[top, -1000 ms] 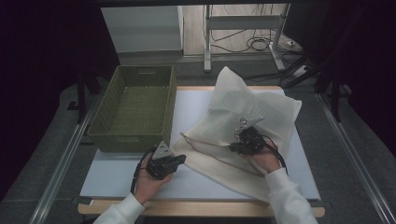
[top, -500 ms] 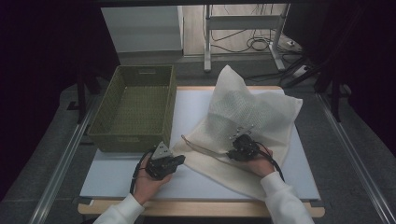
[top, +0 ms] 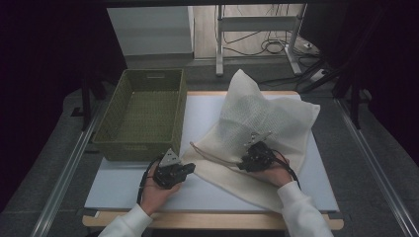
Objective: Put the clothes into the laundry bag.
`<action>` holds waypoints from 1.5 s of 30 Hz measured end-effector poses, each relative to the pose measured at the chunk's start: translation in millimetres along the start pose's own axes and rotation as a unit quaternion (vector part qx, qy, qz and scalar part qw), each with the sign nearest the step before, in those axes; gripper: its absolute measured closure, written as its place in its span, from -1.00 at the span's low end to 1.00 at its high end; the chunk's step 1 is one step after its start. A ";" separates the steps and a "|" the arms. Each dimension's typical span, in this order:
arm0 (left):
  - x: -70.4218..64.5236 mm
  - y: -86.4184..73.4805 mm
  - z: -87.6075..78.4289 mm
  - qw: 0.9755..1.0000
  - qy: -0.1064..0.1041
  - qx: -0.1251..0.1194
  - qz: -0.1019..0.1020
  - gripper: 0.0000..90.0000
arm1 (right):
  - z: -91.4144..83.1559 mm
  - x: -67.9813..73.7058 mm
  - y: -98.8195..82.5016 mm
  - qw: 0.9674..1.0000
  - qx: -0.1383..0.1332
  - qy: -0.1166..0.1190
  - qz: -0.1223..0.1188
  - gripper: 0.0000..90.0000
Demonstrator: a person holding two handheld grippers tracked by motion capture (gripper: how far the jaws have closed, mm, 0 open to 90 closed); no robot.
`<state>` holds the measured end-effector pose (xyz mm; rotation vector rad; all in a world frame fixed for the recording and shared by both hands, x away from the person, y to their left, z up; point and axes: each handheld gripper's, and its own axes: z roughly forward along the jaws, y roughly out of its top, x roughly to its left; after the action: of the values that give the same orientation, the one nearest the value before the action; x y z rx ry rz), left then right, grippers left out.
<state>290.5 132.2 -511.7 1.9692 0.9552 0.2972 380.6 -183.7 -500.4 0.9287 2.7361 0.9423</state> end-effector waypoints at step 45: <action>10.7 -10.1 -0.1 0.998 0.055 0.013 0.004 -0.29 | -93.6 -16.3 -92.9 0.970 -0.178 -0.133 0.099 -0.24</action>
<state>292.5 143.1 -521.5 1.9974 1.0257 0.4030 319.4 -300.1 -481.4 1.1703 2.1881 1.1934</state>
